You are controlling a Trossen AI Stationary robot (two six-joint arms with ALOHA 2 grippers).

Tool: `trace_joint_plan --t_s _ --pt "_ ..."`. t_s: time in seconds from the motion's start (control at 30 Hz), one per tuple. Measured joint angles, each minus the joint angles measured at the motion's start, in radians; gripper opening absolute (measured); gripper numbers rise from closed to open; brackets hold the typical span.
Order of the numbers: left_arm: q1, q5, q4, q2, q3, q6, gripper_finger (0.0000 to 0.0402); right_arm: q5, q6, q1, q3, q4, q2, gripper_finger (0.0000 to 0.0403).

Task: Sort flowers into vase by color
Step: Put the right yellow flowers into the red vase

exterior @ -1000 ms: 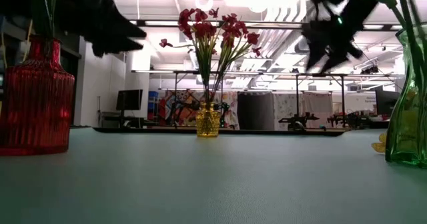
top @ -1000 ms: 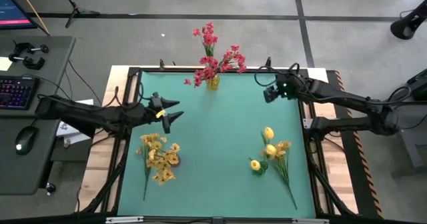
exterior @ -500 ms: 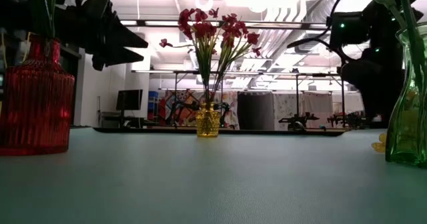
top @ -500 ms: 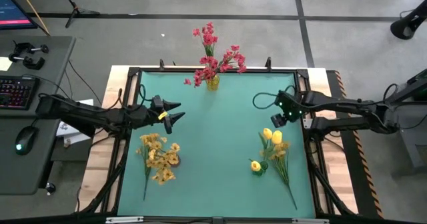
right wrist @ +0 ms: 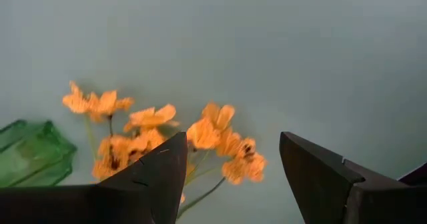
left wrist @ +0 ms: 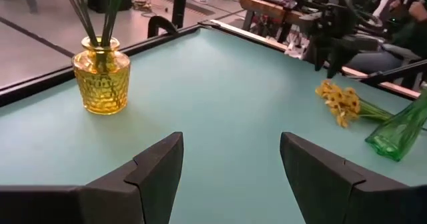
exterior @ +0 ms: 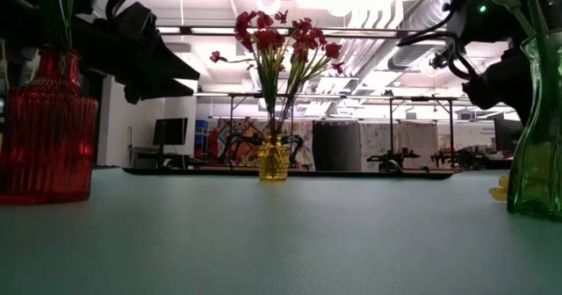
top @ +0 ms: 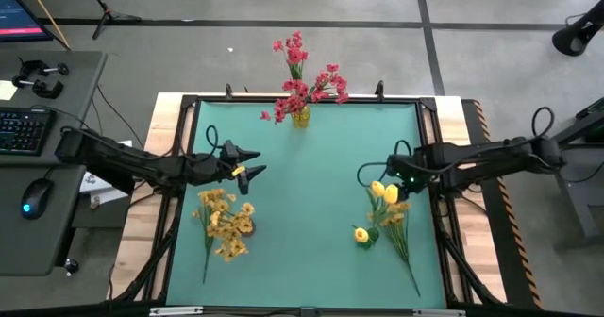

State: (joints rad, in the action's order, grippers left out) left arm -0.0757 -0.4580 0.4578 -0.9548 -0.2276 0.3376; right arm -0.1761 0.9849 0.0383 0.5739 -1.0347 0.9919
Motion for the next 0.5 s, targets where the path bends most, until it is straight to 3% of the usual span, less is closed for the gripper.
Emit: trace_joint_plan --t_s 0.5 --pt "0.001 -0.001 0.02 -0.026 0.0 -0.026 0.0239 -0.113 0.316 -0.255 0.001 0.032 0.0 0.0229"
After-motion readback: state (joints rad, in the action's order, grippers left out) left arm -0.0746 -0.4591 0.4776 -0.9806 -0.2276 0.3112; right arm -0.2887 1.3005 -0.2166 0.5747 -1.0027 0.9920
